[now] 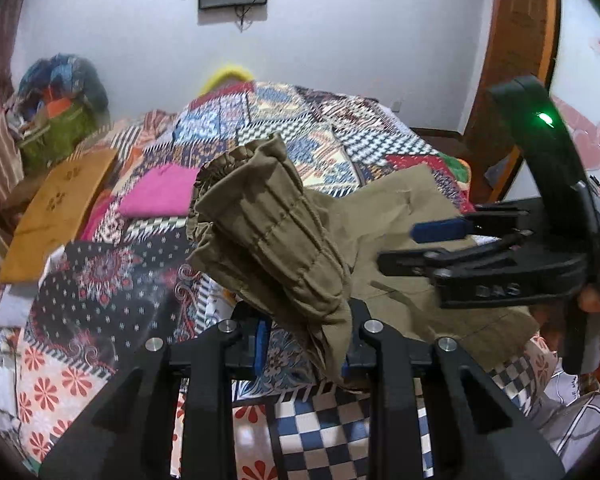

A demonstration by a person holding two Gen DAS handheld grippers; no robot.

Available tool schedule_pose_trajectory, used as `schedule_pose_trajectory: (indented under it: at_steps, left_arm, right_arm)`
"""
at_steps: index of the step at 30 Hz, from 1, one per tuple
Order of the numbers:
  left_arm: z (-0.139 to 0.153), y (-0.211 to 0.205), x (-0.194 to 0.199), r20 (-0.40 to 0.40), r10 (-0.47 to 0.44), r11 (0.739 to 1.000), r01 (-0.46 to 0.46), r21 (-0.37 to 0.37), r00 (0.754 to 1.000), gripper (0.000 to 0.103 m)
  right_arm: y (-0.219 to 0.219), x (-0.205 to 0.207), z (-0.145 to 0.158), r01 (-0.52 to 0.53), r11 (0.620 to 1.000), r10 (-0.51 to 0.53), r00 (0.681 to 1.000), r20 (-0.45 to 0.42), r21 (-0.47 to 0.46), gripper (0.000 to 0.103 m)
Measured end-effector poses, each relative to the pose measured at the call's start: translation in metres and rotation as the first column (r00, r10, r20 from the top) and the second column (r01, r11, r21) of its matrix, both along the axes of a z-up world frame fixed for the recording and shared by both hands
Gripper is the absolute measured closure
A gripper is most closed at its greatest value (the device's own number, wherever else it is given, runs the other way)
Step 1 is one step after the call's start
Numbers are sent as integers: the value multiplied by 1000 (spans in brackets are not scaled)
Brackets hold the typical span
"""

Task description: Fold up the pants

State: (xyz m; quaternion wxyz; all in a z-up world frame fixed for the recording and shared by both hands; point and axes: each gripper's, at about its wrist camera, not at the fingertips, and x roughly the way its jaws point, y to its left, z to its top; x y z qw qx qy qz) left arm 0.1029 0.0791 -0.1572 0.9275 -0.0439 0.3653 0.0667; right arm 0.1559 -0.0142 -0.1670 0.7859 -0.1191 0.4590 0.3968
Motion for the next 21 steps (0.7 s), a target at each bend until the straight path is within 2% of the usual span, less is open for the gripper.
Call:
schedule_pose_trajectory:
  at_steps: [4,8,14,17,21]
  left_arm:
    - [12,-11,3,26,-30,999,30,18,999,77]
    - [23,-26,8,49,-71,997,69,40,996,77]
    - [28,-54,16,49,-132,989,128,77,990,77]
    - [26,-67,18,49,-155,984,150,95,987,77]
    - [31,-75,22,56,-179,981,174,80,982,77]
  right_arm:
    - [-33,-7,4,49,999,-49,999,6,7,50]
    - [-53,-16,-10,66,998,-66,997,-37,-5,50]
    - [-48,-18,-41,42,999,-44,992,-122,-17,50]
    - [-47,-19,-45,42,999,-42,991,-131,-6,48]
    - [-51,-19,-41,40,999,-39,990,-135,10,48]
